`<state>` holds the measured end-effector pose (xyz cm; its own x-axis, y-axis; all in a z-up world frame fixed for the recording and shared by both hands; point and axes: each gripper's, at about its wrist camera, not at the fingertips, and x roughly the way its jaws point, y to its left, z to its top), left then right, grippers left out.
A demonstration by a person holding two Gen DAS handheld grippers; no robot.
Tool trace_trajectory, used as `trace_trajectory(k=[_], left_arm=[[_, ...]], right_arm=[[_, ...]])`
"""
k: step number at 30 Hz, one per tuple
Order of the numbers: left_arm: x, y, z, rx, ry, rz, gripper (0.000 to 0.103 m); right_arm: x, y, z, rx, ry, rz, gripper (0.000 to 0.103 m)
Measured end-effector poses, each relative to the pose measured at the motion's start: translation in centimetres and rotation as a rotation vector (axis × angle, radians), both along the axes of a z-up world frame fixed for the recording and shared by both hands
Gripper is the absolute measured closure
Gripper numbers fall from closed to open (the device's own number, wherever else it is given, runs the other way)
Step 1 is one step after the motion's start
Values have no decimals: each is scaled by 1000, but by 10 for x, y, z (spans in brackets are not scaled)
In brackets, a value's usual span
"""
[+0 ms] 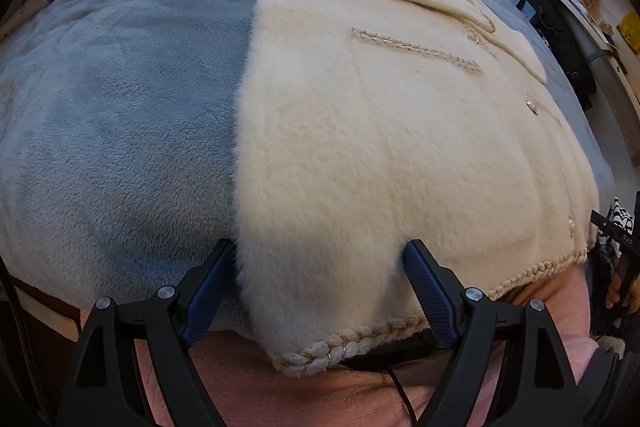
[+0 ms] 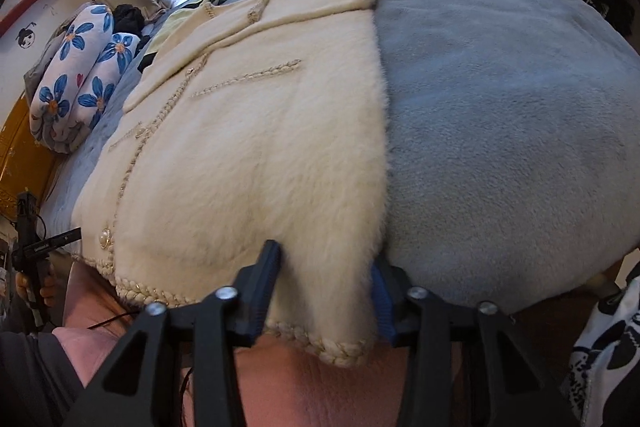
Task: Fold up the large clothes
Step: 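Move both grippers to the cardigan hem, then grasp the hem with both grippers and lift it toward the collar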
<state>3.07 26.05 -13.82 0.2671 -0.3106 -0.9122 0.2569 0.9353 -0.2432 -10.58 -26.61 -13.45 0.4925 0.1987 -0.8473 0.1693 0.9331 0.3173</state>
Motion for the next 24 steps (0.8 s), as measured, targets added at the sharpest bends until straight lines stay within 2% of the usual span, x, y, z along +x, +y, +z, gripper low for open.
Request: trace_trajectory(k=[1,3,5,6,8,10,16,20,24], left_arm=[[0,-1,0,5,-2,-1,21],[0,-5,3,9,-10,-16,34],[-2,-13,9,32,-29,-38,54],[-2,-17,11,43,-37,-51,61],[0,-22,17,27,-33,-61,88],[4,-25,23,2,-23,-48,91],[20,-31,55,-200,-34,18,92],[44,-30,85,-341,-66,99,92],[74,-28,116,-411,-118,149,92]], right_arm=[[1,2,0,-2,2,5,75],[4,7,3,-13,-1,19,86],[6,14,8,-50,-4,32,89],[7,17,11,-61,-5,37,89],[9,22,17,-62,-18,47,89],[11,25,25,-49,-40,59,90],[34,39,63,-35,-138,108,90],[61,27,93,56,-229,77,91],[95,10,124,113,-299,31,91]])
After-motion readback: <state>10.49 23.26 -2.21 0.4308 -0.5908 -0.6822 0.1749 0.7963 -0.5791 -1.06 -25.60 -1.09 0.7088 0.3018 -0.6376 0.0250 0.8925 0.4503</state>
